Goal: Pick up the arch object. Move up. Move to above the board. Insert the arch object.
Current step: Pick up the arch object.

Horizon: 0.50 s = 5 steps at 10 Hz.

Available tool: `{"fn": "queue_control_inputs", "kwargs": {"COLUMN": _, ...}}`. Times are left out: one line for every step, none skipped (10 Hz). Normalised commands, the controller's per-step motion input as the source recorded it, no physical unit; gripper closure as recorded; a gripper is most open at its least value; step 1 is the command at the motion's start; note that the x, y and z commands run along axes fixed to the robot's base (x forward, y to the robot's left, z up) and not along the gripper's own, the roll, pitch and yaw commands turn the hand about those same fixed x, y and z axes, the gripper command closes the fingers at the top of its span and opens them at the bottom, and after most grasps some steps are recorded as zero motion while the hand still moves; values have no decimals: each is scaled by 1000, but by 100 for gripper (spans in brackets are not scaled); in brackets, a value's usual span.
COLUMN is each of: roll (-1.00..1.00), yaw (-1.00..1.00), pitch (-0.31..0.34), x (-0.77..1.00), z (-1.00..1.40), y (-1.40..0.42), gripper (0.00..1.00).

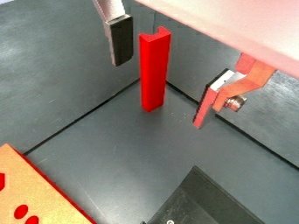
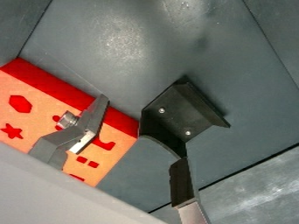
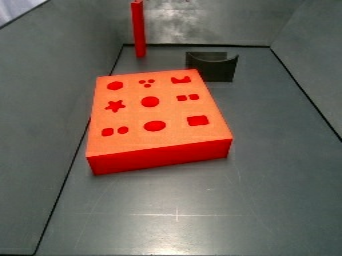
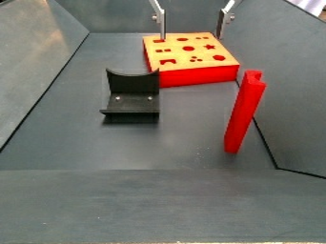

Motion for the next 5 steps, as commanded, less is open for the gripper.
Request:
{"fn": "queue_control_inputs", "kwargs": {"roll": 0, "yaw": -54, "pitch": -1, "x": -171, "z": 0, "y": 0, "gripper": 0}}
{"fn": "queue_control_inputs", "kwargs": {"roll": 0, "yaw": -443, "pitch": -146, "x": -760, "z": -34, "y": 349, "gripper": 0}}
{"fn": "queue_control_inputs", "kwargs": {"roll": 0, "yaw": -426, "pitch": -144, "x": -771, "z": -37, "y": 369, "gripper": 0}}
{"fn": "queue_control_inputs", "kwargs": {"roll": 0, "yaw": -426, "pitch": -143, "x": -766, "z": -40, "y": 366, "gripper": 0}}
{"fn": "queue_control_inputs", "kwargs": {"roll": 0, "yaw": -451, "pitch": -140, "x": -743, "z": 0, "y": 343, "gripper": 0}}
